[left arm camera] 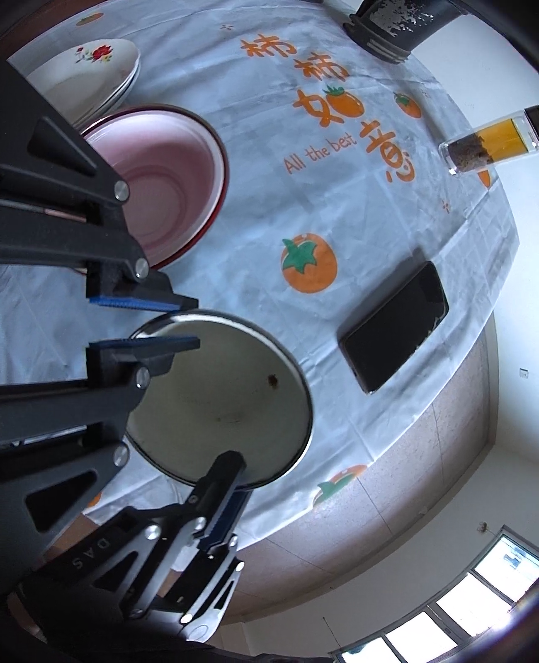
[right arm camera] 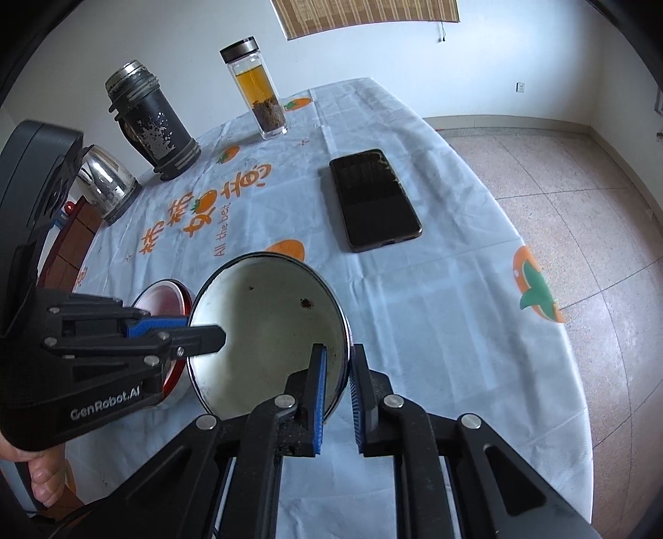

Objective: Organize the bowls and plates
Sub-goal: 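Close both grippers on opposite rims of the white enamel bowl, then lift the white enamel bowl with both grippers and carry it over the pink bowl, then lower the white enamel bowl into the pink bowl with both grippers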

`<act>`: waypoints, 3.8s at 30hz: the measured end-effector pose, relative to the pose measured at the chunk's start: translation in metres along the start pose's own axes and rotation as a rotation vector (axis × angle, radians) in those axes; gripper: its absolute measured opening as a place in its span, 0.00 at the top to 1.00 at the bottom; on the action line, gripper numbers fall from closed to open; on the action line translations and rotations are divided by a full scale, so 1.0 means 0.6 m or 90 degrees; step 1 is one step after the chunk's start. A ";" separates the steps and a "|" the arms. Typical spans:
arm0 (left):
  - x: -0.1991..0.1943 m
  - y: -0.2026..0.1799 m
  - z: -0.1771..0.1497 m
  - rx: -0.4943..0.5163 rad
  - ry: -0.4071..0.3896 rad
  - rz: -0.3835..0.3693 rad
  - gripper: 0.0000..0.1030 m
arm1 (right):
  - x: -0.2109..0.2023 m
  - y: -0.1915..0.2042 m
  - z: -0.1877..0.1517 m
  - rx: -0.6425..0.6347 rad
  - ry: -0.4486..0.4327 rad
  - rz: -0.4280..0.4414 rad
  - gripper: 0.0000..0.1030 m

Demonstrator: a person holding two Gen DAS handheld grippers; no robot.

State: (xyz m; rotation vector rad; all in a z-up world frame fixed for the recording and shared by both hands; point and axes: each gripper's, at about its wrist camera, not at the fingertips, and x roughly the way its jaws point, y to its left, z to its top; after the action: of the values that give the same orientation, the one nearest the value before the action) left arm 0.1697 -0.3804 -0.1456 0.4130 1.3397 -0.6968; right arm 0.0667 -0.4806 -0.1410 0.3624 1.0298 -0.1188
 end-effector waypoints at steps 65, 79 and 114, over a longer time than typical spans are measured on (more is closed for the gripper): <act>-0.108 0.080 -0.136 -0.105 -0.058 -0.002 0.90 | -0.041 0.152 0.008 -0.142 -0.023 0.008 0.88; -0.115 0.111 -0.157 -0.131 -0.060 0.007 0.90 | -0.030 0.190 0.005 -0.165 -0.017 0.020 0.88; -0.088 0.188 -0.159 -0.209 -0.044 -0.008 0.90 | 0.038 0.251 0.025 -0.218 0.017 0.025 0.88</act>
State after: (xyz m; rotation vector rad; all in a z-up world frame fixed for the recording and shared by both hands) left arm 0.1704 -0.2246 -0.1266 0.1156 1.3622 -0.4857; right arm 0.1305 -0.3433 -0.1175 0.0731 1.0471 0.0976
